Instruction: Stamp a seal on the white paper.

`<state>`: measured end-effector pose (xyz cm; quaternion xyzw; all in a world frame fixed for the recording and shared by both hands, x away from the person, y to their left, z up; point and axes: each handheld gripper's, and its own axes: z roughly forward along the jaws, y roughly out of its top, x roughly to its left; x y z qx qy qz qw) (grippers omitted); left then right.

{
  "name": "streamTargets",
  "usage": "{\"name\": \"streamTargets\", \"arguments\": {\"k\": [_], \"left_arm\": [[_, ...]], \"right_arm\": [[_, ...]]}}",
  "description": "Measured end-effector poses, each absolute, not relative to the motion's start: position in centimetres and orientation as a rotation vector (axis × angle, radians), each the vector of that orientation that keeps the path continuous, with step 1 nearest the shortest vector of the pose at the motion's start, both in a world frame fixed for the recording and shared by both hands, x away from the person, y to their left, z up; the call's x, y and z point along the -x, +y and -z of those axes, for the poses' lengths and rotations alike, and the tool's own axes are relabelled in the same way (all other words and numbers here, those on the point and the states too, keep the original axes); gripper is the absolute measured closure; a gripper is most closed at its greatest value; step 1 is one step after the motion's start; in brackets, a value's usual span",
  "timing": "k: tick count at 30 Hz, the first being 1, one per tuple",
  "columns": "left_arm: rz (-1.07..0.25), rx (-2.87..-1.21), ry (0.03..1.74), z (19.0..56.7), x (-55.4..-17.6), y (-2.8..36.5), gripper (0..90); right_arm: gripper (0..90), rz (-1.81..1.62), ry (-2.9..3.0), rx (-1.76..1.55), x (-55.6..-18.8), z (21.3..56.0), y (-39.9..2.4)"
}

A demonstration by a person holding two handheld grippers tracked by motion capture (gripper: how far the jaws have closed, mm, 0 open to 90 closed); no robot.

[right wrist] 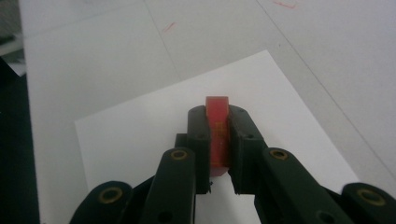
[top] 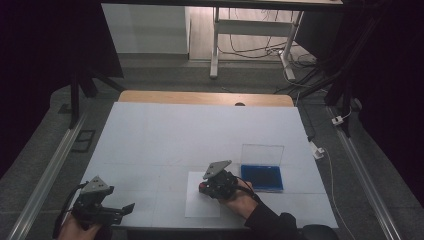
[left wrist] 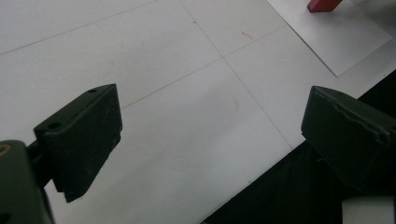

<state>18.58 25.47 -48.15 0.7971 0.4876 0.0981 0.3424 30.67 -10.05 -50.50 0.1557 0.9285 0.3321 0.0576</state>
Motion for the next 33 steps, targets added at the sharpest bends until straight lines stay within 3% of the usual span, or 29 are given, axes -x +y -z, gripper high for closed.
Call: {"name": "streamTargets", "arguments": {"k": [33], "left_arm": [[-0.251,-2.054,1.266,48.1,-18.4,25.7,5.6]], "right_arm": [[80.1,-1.092,2.776,-0.476,-30.6,49.1,-10.7]]}}
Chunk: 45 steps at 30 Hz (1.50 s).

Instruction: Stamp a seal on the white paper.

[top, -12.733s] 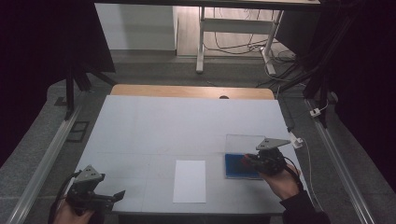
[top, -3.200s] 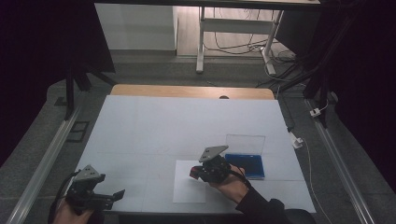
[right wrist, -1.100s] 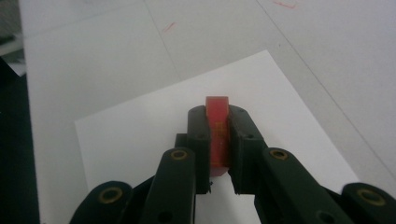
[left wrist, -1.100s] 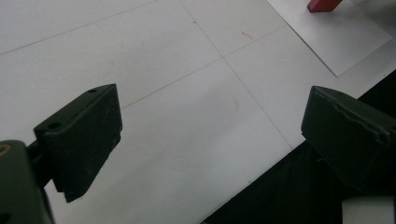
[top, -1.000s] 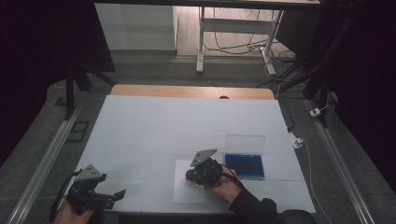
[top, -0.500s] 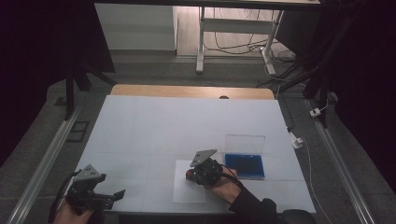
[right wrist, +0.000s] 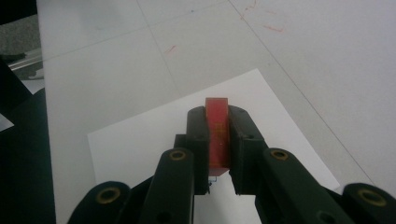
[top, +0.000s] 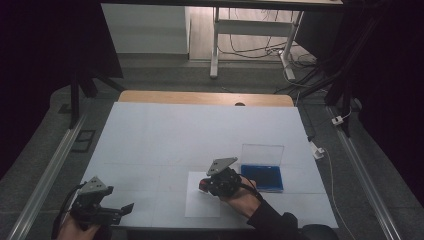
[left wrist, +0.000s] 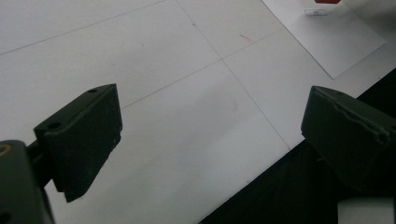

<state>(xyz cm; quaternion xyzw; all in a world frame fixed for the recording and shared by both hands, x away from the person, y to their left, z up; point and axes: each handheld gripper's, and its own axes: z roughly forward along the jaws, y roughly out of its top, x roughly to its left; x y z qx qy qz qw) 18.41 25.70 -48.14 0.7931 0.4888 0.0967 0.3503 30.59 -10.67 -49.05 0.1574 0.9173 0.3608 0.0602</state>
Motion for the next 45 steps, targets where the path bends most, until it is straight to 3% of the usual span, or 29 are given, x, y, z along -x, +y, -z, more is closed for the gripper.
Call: {"name": "streamTargets", "arguments": {"k": [45], "left_arm": [[-0.246,-2.044,1.262,48.1,-18.4,25.8,5.7]], "right_arm": [[80.0,-1.170,2.698,-0.620,-31.2,46.4,-15.3]]}}
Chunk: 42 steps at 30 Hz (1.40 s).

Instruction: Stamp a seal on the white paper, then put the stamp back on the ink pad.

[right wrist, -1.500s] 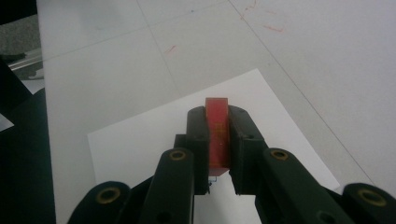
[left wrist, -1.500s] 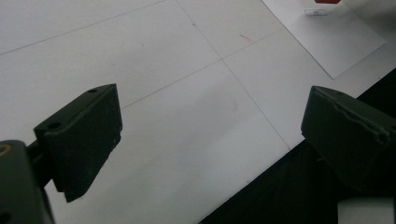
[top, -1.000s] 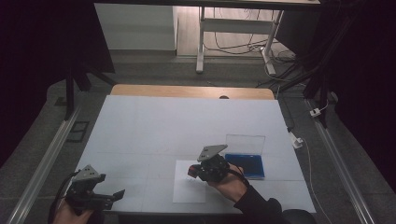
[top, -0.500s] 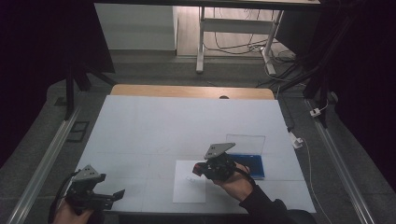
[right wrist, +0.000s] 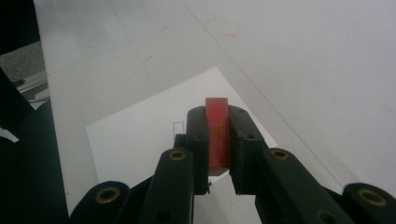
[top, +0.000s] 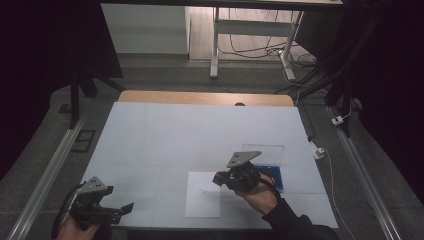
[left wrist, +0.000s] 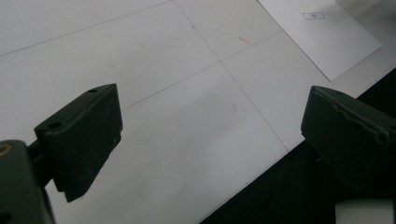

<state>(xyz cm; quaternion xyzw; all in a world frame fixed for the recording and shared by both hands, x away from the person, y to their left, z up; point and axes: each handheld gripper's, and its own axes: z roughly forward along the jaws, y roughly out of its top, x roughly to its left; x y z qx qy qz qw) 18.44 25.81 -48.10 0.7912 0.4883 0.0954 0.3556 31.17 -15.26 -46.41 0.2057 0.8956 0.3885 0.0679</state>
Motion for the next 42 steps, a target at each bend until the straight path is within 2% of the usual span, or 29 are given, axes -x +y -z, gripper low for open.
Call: {"name": "streamTargets", "arguments": {"k": [32,42], "left_arm": [[-0.243,-2.039,1.257,48.1,-18.5,25.8,5.6],[-0.246,-2.028,1.254,48.1,-18.4,25.9,2.7]], "right_arm": [[79.9,-1.149,2.579,-0.789,-32.6,45.2,-20.5],[79.9,-1.122,2.545,-0.830,-32.7,44.9,-22.1]]}}
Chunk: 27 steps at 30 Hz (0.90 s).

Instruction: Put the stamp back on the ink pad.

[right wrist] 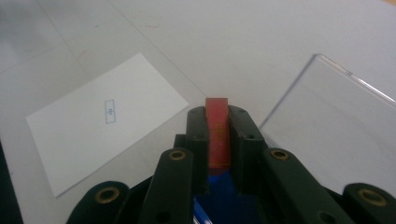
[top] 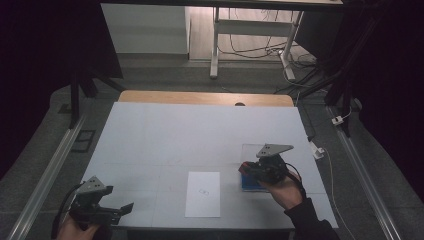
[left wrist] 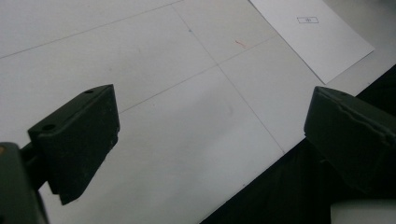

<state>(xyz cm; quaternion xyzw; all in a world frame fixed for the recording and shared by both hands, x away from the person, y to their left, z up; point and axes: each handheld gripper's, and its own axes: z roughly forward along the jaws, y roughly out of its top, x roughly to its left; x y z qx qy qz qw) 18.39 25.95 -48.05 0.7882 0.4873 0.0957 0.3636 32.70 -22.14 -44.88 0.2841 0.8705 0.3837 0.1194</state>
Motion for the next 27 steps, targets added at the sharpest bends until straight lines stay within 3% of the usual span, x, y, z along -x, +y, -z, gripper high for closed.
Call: {"name": "streamTargets", "arguments": {"k": [14,27], "left_arm": [[-0.287,-2.047,1.241,47.9,-18.2,25.6,0.0],[-0.236,-2.011,1.211,47.8,-18.4,25.7,0.0]], "right_arm": [[79.8,-1.083,2.484,-0.918,-32.6,44.7,-25.5],[79.8,-1.012,2.482,-0.942,-32.7,45.5,-27.2]]}}
